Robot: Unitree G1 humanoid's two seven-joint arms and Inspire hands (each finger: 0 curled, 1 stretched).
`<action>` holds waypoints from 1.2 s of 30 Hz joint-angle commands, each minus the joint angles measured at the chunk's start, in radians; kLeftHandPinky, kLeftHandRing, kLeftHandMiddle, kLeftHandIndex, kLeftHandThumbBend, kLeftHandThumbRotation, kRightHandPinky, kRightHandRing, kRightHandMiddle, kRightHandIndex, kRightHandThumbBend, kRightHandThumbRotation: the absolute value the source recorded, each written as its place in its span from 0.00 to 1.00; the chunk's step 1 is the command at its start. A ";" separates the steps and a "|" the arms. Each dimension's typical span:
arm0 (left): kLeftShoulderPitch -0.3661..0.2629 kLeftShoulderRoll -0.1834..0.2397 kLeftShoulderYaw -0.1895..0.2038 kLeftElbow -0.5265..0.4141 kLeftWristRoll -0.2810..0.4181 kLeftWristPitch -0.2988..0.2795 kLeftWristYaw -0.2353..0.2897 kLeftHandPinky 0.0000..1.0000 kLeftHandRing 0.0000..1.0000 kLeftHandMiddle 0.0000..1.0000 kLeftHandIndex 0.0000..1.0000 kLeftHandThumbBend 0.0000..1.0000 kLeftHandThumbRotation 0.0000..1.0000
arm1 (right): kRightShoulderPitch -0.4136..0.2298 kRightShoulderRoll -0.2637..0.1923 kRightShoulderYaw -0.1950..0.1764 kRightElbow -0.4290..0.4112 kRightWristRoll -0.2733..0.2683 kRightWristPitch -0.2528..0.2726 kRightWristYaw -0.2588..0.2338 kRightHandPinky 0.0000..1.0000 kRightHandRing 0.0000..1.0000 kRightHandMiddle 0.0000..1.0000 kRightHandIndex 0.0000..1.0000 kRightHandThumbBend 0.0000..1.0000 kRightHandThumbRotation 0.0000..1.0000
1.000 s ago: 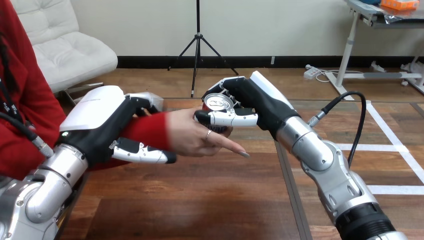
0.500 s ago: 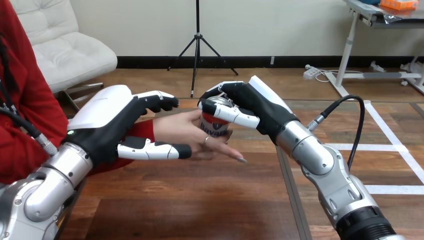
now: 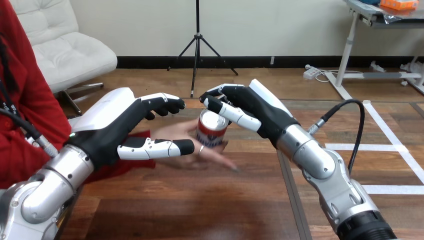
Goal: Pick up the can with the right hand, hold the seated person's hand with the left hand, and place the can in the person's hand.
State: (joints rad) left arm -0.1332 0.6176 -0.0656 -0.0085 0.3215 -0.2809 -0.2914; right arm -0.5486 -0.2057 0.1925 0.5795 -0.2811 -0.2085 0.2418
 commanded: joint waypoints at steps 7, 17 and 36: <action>0.042 -0.037 0.030 -0.068 -0.036 -0.007 0.017 0.69 0.79 0.81 0.81 1.00 1.00 | 0.017 -0.028 -0.038 -0.037 0.058 -0.031 0.020 0.62 0.72 0.74 0.76 0.99 1.00; 0.096 -0.082 0.034 -0.045 -0.058 -0.050 0.053 0.68 0.80 0.82 0.82 1.00 1.00 | 0.079 -0.036 -0.054 -0.098 0.099 -0.034 0.041 0.67 0.80 0.81 0.81 0.97 1.00; 0.256 -0.295 0.044 0.011 -0.240 -0.199 0.156 0.72 0.83 0.84 0.83 1.00 1.00 | 0.352 -0.001 -0.121 -0.384 0.289 -0.040 0.055 0.82 0.90 0.91 0.91 0.94 1.00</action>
State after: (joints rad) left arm 0.1095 0.3836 -0.0448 -0.0139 0.1292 -0.4016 -0.1731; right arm -0.2508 -0.2274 0.1127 0.3423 -0.0660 -0.2339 0.2900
